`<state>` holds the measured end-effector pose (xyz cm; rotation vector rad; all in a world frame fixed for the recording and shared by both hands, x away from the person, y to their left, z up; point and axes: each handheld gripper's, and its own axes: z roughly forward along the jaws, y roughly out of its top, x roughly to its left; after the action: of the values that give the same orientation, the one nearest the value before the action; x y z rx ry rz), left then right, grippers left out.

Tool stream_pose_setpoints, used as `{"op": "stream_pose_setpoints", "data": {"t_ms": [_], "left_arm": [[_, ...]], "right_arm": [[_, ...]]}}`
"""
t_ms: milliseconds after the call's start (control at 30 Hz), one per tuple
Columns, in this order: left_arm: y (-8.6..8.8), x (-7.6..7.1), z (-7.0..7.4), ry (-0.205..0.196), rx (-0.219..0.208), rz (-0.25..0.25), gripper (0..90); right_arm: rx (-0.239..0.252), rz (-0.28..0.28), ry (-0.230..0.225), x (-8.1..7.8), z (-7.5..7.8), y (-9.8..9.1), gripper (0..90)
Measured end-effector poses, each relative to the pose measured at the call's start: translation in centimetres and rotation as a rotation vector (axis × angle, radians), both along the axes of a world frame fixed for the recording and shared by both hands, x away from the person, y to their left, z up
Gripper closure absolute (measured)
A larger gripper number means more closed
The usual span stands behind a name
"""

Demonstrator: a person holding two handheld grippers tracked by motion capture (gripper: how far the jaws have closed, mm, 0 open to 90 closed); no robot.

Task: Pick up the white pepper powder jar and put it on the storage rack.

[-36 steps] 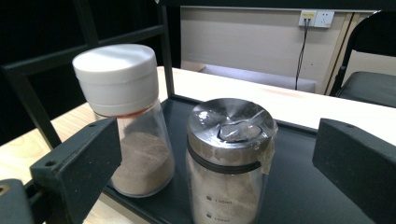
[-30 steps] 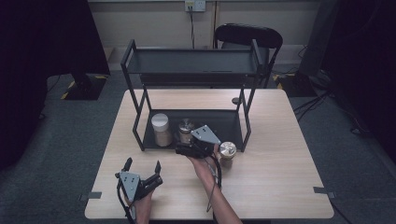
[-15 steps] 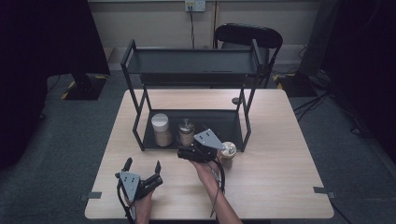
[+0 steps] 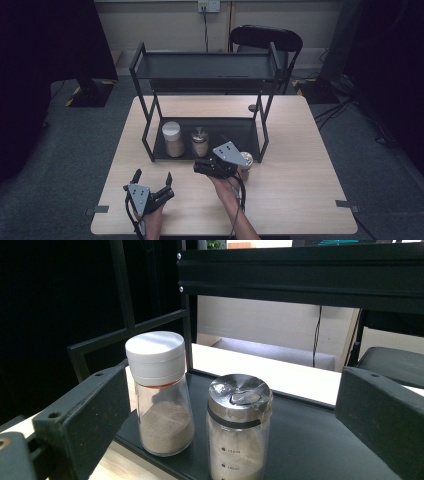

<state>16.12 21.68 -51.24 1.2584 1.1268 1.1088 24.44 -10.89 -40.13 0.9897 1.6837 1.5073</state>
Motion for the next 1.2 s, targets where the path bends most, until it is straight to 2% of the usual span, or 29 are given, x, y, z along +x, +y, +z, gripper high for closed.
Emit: {"op": "stream_pose_setpoints", "data": {"t_ms": [300, 800, 967, 1200], "left_arm": [[0.0, 0.0, 0.0, 0.0, 0.0, 0.0, 0.1], [0.0, 0.0, 0.0, 0.0, 0.0, 0.001, 0.1], [-0.1, 0.0, 0.0, 0.001, 0.002, 0.003, 0.1], [-0.1, 0.0, 0.0, -0.001, 0.001, 0.004, 0.1]], "right_arm": [[0.006, -0.003, -0.024, -1.1, -0.1, -0.9, 0.3], [0.035, -0.028, -0.038, -2.4, -0.5, -3.0, 0.1], [0.039, -0.035, -0.06, -3.5, -0.8, -4.1, 0.0], [0.057, -0.042, -0.076, -4.3, -1.4, -5.1, 0.0]]}}
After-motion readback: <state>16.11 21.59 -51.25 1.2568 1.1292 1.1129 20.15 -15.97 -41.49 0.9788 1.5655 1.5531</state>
